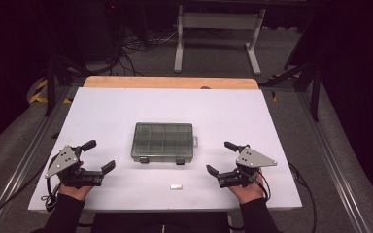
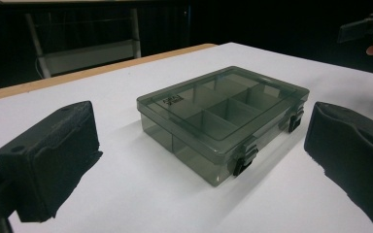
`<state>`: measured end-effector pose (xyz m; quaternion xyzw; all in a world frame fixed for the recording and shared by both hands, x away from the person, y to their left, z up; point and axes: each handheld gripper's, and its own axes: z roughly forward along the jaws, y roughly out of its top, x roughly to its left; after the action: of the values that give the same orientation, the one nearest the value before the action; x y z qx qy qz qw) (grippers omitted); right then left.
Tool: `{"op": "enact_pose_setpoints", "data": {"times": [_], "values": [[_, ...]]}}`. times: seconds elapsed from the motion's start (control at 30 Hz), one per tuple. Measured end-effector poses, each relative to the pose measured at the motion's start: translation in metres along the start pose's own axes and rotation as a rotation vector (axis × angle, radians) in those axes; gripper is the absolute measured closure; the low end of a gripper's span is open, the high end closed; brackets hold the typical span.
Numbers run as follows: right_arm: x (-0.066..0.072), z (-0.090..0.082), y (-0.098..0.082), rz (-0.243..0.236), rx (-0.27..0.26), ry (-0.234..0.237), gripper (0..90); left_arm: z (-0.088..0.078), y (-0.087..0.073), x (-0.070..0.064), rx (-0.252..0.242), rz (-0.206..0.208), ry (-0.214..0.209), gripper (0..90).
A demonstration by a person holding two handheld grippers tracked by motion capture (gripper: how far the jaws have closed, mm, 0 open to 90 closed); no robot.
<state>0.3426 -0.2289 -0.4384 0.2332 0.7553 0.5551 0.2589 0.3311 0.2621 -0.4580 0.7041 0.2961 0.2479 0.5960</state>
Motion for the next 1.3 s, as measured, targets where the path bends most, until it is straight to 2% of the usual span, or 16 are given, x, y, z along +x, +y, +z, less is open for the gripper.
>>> {"op": "enact_pose_setpoints", "data": {"times": [0.1, 0.5, 0.67, 0.7, 0.9, 0.97, 1.03, 1.07, 1.13, 1.2, 1.3], "values": [[0.0, 0.0, 0.0, -0.001, 0.001, 0.004, 1.9, 0.0, 0.0, 0.0, -0.003, -0.001, -0.012, 0.1], [0.003, 0.001, 0.001, 0.004, 0.021, 0.02, 2.8, 0.001, 0.001, 0.0, 0.005, 0.009, -0.009, 0.1], [0.003, 0.002, 0.001, 0.009, 0.025, 0.027, 3.0, 0.003, 0.001, 0.001, 0.006, 0.001, -0.013, 0.1], [0.003, 0.003, 0.001, 0.009, 0.03, 0.03, 3.2, 0.003, 0.001, 0.002, 0.022, -0.004, -0.008, 0.2], [0.004, 0.005, 0.002, 0.008, 0.043, 0.043, 4.2, 0.006, 0.001, 0.002, 0.037, -0.013, -0.018, 1.0], [0.004, 0.007, 0.002, 0.014, 0.056, 0.051, 5.2, 0.008, 0.001, 0.002, 0.061, -0.007, -0.015, 2.8], [0.003, 0.008, 0.004, 0.012, 0.069, 0.057, 5.9, 0.011, 0.002, 0.002, 0.09, -0.013, -0.03, 3.7], [0.002, 0.009, 0.005, 0.014, 0.08, 0.058, 6.1, 0.011, 0.002, 0.002, 0.09, -0.013, -0.03, 3.8], [0.001, 0.011, 0.009, 0.017, 0.097, 0.067, 7.7, 0.02, 0.004, 0.003, 0.12, -0.022, -0.047, 3.8], [0.0, 0.014, 0.012, 0.018, 0.112, 0.081, 10.0, 0.028, 0.009, 0.003, 0.163, -0.011, -0.058, 3.8], [0.0, 0.022, 0.016, 0.012, 0.137, 0.094, 10.8, 0.036, 0.014, 0.004, 0.183, 0.011, -0.07, 4.4]]}}
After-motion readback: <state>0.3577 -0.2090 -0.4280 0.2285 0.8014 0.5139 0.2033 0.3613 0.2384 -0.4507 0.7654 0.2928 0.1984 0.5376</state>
